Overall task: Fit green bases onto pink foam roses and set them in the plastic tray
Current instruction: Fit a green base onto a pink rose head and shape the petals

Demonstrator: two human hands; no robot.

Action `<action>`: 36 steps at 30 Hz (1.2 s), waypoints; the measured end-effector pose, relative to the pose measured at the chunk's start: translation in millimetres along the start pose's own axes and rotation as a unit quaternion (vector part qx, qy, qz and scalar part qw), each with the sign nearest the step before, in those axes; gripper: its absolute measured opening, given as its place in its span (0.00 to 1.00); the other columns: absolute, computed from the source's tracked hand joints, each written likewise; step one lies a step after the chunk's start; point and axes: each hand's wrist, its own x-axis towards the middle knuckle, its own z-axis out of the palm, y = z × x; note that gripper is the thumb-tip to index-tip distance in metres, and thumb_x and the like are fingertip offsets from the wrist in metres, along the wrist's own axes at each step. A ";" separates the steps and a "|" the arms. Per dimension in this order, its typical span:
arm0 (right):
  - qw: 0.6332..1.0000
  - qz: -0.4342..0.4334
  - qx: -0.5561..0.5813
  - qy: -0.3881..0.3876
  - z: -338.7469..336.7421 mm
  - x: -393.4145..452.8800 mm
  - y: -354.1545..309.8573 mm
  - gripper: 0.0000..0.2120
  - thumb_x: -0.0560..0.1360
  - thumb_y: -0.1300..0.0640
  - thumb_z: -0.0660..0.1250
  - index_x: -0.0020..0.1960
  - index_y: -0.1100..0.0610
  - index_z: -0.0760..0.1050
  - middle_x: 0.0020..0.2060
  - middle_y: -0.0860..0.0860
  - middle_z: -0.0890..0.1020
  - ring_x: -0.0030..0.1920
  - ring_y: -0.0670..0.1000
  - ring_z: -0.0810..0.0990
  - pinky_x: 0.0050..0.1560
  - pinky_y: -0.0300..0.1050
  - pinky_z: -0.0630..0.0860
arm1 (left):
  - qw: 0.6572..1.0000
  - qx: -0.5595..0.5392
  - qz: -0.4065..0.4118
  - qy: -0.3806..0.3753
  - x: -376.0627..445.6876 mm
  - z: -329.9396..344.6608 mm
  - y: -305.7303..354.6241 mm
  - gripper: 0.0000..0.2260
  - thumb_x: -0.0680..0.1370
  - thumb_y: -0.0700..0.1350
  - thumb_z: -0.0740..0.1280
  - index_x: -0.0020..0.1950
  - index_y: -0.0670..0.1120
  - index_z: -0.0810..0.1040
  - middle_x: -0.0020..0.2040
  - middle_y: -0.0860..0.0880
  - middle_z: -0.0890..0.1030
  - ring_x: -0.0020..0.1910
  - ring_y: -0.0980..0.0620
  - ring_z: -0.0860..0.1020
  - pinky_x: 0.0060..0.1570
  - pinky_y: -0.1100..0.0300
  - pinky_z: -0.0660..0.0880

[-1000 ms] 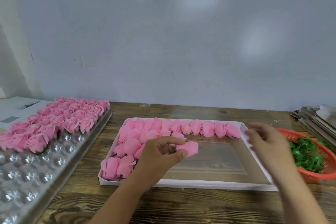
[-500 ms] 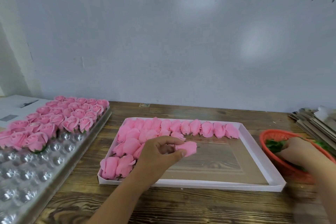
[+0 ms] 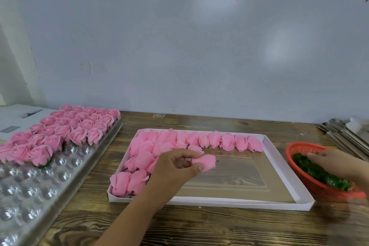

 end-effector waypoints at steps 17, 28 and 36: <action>0.904 0.046 0.242 0.350 19.1 -3.2 2.7 0.24 0.76 0.40 0.48 0.47 0.58 0.72 0.35 0.59 0.78 0.36 0.63 0.79 0.39 0.61 0.78 | 1.000 -0.022 -0.016 -0.002 1.1 -1.9 -1.7 0.12 0.73 0.42 0.78 0.49 0.58 0.86 0.47 0.49 0.87 0.48 0.50 0.85 0.51 0.56 0.83; 0.898 -0.069 0.286 0.329 17.4 -42.2 -46.0 0.10 0.74 0.51 0.71 0.49 0.56 0.77 0.37 0.52 0.80 0.42 0.57 0.80 0.49 0.60 0.78 | 0.999 -0.029 -0.026 0.009 1.5 -1.3 -0.8 0.11 0.72 0.41 0.78 0.49 0.57 0.86 0.47 0.50 0.87 0.47 0.53 0.85 0.47 0.63 0.81; 0.929 -0.176 0.256 0.200 71.3 -61.5 -104.9 0.12 0.67 0.61 0.75 0.45 0.49 0.77 0.37 0.46 0.80 0.39 0.51 0.78 0.40 0.42 0.68 | 0.999 -0.034 -0.030 0.006 1.2 0.6 -1.0 0.11 0.72 0.41 0.78 0.49 0.57 0.86 0.48 0.51 0.87 0.48 0.53 0.85 0.47 0.63 0.80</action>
